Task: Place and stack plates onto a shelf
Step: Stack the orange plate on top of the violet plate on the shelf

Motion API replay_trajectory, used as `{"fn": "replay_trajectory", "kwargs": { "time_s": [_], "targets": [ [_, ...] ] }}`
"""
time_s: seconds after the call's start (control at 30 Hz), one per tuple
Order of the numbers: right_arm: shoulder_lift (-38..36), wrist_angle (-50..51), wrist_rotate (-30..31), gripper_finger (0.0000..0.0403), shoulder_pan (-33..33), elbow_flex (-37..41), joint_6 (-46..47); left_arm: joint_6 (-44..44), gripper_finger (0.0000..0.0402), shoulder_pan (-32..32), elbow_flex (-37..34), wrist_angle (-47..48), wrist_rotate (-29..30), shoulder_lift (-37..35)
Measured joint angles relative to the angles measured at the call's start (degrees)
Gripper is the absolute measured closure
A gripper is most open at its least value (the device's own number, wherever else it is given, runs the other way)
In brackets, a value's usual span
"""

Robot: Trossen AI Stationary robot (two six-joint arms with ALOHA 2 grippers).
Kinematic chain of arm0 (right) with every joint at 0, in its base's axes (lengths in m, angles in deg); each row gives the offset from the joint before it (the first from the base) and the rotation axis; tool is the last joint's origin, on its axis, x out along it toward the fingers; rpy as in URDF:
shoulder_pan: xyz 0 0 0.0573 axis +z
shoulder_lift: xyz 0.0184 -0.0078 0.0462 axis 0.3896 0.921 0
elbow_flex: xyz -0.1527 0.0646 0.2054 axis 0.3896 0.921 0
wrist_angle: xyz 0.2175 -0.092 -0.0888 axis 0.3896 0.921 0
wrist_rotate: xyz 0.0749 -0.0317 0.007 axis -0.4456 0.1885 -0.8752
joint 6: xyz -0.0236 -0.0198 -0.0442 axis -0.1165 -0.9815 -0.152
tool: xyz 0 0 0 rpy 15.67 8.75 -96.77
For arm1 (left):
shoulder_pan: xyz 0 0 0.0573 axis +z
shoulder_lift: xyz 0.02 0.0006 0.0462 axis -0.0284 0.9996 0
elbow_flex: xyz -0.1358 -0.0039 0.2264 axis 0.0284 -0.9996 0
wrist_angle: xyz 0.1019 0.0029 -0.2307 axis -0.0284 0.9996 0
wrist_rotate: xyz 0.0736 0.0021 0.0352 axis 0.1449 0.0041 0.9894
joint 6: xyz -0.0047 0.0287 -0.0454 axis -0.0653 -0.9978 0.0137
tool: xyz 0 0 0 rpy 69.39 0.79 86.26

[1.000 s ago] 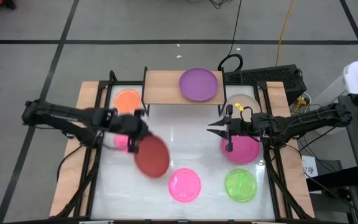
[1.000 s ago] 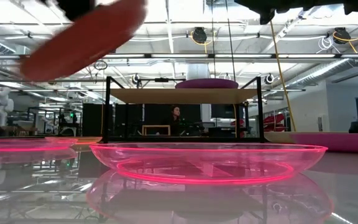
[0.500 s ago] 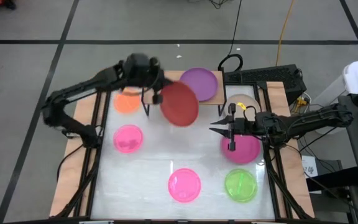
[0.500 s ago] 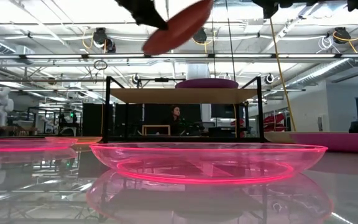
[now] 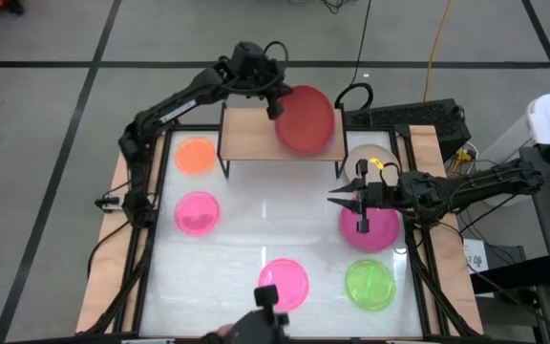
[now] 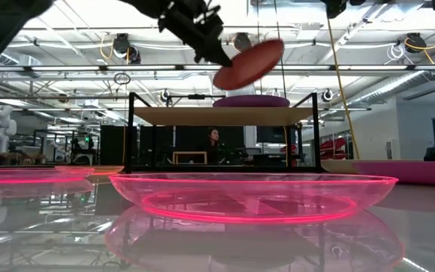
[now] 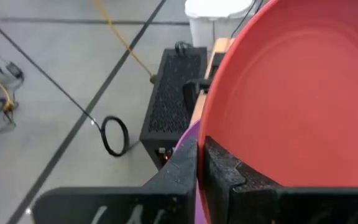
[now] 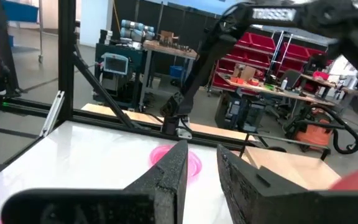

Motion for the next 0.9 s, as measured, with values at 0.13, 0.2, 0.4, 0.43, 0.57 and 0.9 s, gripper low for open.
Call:
{"fn": "replay_trajectory", "kwargs": {
  "time_s": [0.13,0.2,0.4,0.43,0.57,0.9],
  "targets": [
    [-0.17,1.37,0.00,0.0330,0.02,0.00,0.11,0.65,0.0350,1.01,0.33,-0.75,0.14,2.43],
    [-0.19,2.06,0.00,0.0330,0.02,0.00,0.12,1.42,0.0335,1.40,0.45,-2.00,0.12,2.63],
    [-0.19,3.04,0.00,0.0330,0.02,0.00,1.33,3.34,0.0295,1.85,0.45,-4.32,0.26,2.43],
    [-0.19,3.04,0.00,0.0330,0.02,0.00,1.43,3.54,0.0287,1.89,0.45,-4.18,0.24,2.14],
    [-0.19,3.04,0.02,0.0330,0.02,0.00,1.72,3.55,0.0255,1.70,0.45,-3.74,0.19,0.24],
    [-0.19,3.07,0.09,0.0330,0.00,0.00,3.09,1.81,0.0244,0.39,0.45,0.88,-3.31,-12.68]
  ]
}}
